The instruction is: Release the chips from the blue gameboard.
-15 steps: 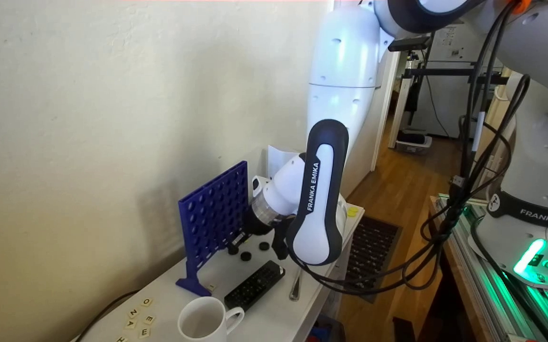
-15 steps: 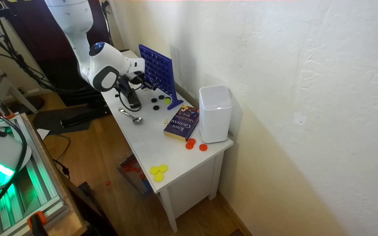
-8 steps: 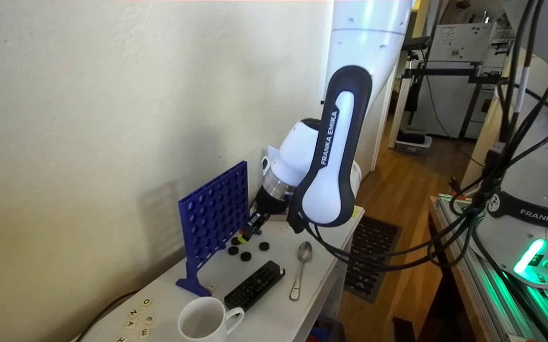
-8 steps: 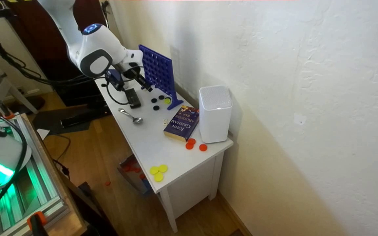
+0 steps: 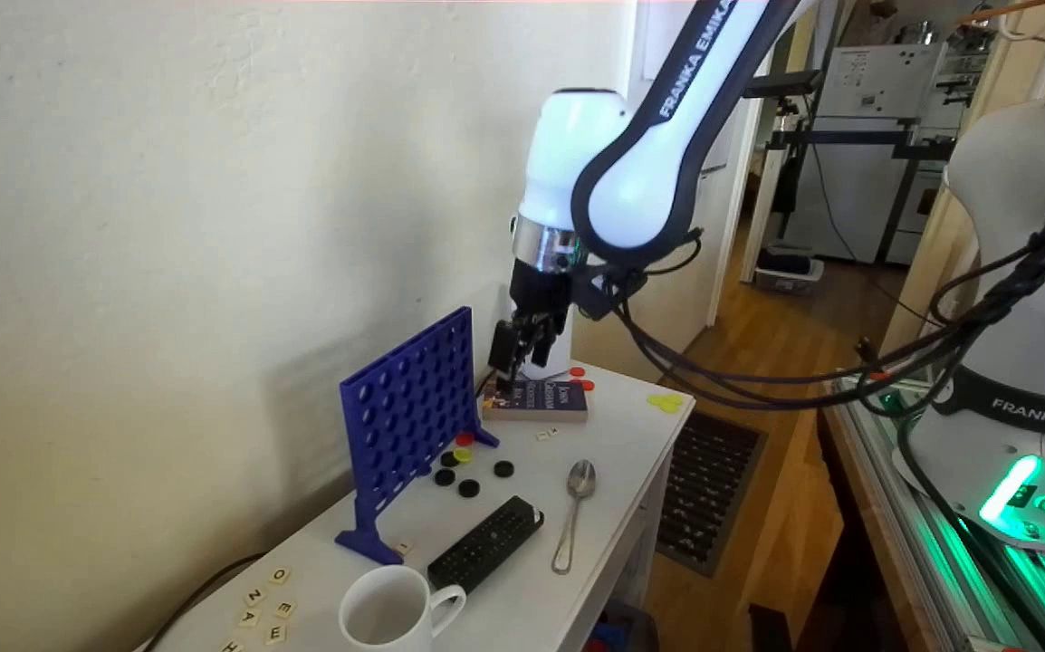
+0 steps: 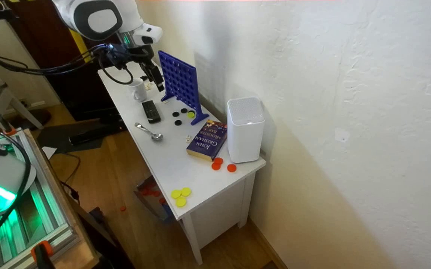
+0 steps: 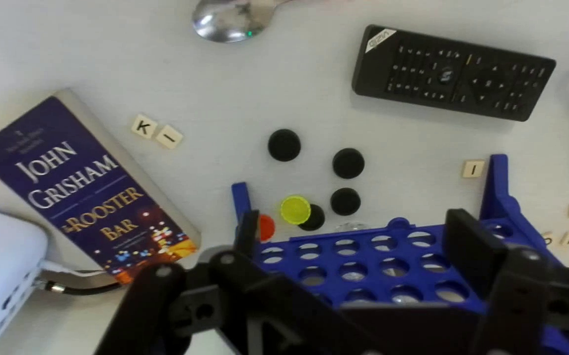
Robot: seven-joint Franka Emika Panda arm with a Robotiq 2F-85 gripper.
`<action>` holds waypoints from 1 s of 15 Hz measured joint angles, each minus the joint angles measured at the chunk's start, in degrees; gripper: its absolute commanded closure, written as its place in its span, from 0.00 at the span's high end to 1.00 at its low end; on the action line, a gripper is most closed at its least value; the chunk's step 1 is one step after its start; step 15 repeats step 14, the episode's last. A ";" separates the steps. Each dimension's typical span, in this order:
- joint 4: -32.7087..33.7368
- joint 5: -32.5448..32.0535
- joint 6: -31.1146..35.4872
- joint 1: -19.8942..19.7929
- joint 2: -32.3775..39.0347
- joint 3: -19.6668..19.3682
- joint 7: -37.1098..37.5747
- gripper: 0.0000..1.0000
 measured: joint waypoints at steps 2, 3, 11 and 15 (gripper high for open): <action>1.41 -7.37 -8.14 4.46 -4.87 -6.85 5.87 1.00; 2.47 -11.06 -11.85 3.43 -7.45 -6.29 8.79 1.00; 8.26 -14.81 -32.86 -18.35 -23.85 17.29 13.35 1.00; 8.08 -14.81 -31.88 -18.90 -21.72 17.47 13.28 1.00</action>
